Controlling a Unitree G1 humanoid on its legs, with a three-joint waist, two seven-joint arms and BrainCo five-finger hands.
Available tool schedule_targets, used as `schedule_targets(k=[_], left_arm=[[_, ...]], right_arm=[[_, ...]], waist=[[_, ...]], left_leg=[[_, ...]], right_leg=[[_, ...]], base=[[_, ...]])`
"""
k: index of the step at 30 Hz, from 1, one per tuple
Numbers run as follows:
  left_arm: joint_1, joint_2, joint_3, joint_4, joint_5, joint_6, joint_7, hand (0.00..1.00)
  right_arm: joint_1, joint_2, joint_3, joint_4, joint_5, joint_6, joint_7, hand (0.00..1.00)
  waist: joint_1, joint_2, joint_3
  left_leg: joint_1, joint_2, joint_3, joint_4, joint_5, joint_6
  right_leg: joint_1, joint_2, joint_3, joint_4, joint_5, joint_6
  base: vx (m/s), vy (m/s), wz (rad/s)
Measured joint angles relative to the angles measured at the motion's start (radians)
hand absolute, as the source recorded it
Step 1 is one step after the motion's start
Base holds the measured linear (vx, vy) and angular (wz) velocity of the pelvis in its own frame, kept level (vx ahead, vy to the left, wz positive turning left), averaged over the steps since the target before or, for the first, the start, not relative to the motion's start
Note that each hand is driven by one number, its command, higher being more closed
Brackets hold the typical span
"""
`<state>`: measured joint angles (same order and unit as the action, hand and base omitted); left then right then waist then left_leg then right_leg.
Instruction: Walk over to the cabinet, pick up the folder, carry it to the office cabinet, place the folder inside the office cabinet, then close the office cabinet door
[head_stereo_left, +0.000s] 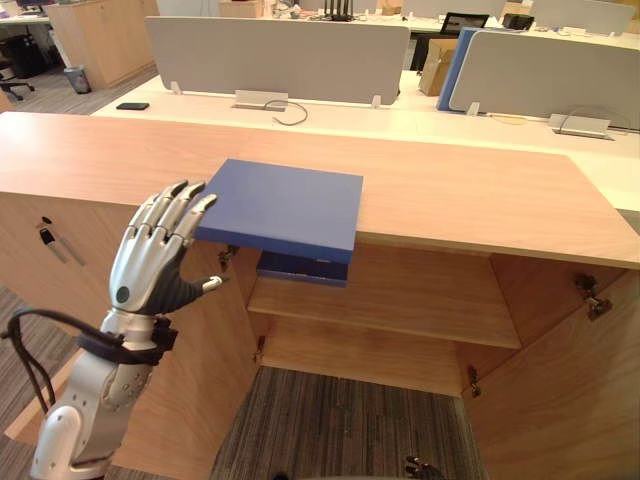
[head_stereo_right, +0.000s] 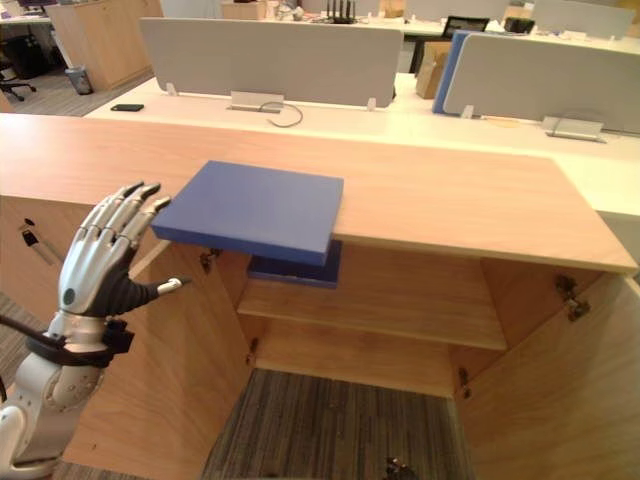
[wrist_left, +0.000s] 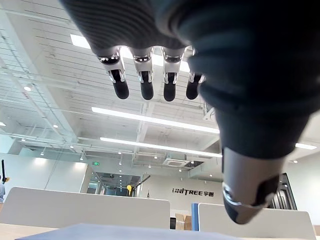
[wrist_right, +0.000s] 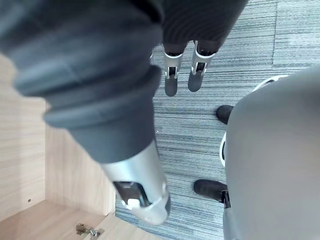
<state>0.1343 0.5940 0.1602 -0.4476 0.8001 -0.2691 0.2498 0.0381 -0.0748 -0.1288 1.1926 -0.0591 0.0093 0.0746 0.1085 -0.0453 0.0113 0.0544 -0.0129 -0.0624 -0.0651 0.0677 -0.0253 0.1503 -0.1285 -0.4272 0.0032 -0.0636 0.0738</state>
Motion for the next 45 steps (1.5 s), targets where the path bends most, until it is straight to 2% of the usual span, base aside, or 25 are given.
schedule_targets(k=[5,11,17,25,39,45], left_arm=[[-0.026,0.021,-0.006,0.075,0.047,0.012,0.006,0.0],[-0.098,0.091,-0.008,0.203,0.084,0.046,0.034,0.0],[-0.134,0.11,-0.028,0.313,0.109,0.064,0.037,0.0],[-0.192,0.12,-0.067,0.438,0.144,0.069,0.037,0.0],[-0.277,0.14,-0.165,0.531,0.173,0.081,0.036,0.0],[-0.319,0.18,-0.219,0.6,0.191,0.083,0.035,0.0]], right_arm=[[0.002,0.0,-0.001,-0.001,-0.001,-0.001,0.0,0.0],[0.007,-0.002,-0.002,-0.012,-0.002,-0.001,0.0,0.0],[0.006,-0.008,-0.006,-0.023,-0.021,-0.001,0.0,0.0],[0.016,-0.034,-0.007,-0.054,-0.024,-0.001,-0.001,0.0],[0.035,-0.039,-0.008,-0.063,-0.042,-0.003,-0.006,0.0],[0.035,-0.04,-0.008,-0.064,-0.043,-0.004,-0.012,0.0]], waist=[[-0.007,0.003,-0.018],[-0.018,0.01,-0.019],[-0.038,0.021,-0.017],[-0.052,0.044,-0.007],[-0.07,0.046,-0.01],[-0.078,0.05,-0.012]], left_leg=[[0.001,0.003,0.019,-0.004,-0.001,-0.001],[0.031,0.002,0.027,-0.02,-0.001,-0.002],[0.034,0.003,0.033,-0.021,-0.002,-0.004],[0.042,0.003,0.053,-0.021,-0.004,-0.005],[0.054,0.005,0.067,-0.021,-0.008,-0.008],[0.064,0.006,0.082,-0.021,-0.01,-0.009]], right_leg=[[-0.012,0.005,0.02,0.0,0.002,-0.003],[0.013,0.016,0.025,-0.034,0.014,-0.011],[0.028,0.022,0.027,-0.066,0.03,-0.011],[0.038,0.024,0.043,-0.086,0.044,-0.011],[0.045,0.024,0.053,-0.086,0.046,-0.01],[0.047,0.024,0.07,-0.086,0.048,-0.01]], base=[[0.0,-0.007,-0.12],[-0.01,-0.003,-0.04],[0.0,-0.002,-0.01],[-0.01,0.007,-0.07],[-0.01,0.002,-0.01],[-0.02,0.012,-0.08]])
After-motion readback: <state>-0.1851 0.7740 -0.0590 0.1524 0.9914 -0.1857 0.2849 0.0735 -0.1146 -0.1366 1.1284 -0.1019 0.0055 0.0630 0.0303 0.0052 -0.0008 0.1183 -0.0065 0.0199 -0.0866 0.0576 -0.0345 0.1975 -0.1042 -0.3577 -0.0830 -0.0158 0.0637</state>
